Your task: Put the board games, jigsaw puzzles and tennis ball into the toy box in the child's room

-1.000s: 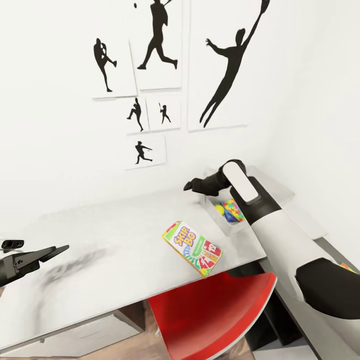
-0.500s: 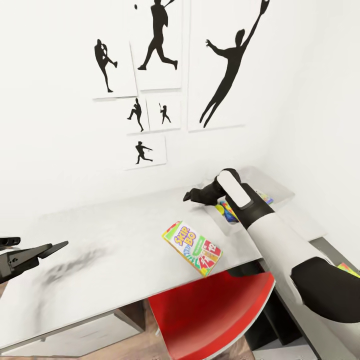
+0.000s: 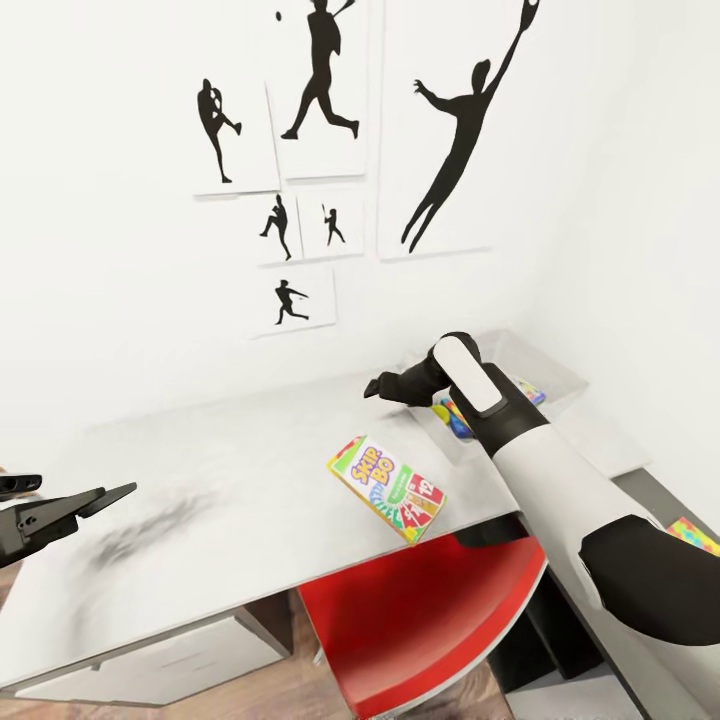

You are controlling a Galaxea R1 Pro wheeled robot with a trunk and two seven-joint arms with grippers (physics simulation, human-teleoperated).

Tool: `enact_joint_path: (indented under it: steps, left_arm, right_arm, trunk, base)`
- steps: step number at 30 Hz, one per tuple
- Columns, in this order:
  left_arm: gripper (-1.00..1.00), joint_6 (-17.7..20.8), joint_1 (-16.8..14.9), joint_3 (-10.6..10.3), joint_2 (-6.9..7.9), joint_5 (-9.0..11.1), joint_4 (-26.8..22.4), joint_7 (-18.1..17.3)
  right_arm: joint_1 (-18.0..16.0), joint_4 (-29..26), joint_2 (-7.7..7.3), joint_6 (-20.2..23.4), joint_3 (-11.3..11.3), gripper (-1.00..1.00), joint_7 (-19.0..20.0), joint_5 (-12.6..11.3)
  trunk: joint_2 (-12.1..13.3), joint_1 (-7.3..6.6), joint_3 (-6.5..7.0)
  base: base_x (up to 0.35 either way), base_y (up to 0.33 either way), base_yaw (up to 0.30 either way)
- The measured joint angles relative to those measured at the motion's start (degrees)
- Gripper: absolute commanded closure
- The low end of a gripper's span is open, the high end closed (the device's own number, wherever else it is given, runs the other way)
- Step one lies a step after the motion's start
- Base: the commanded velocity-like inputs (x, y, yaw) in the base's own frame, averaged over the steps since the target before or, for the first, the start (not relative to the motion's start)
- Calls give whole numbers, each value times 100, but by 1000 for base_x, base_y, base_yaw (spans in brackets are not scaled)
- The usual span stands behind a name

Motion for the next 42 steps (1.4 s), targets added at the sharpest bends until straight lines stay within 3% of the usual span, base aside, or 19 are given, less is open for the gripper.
enact_joint_path:
  steps: [26, 42]
  left_arm:
    - [-100, 0, 0, 0, 0, -1, 0, 0]
    - [-100, 0, 0, 0, 0, -1, 0, 0]
  right_arm:
    - [9, 139, -7, 0, 6, -100, -1, 1]
    - [6, 500, -8, 1, 30, -100, -7, 13]
  trunk:
    - [0, 0, -3]
    - [0, 0, -120]
  base:
    - [-29, 72, 0]
    - [0, 3, 0]
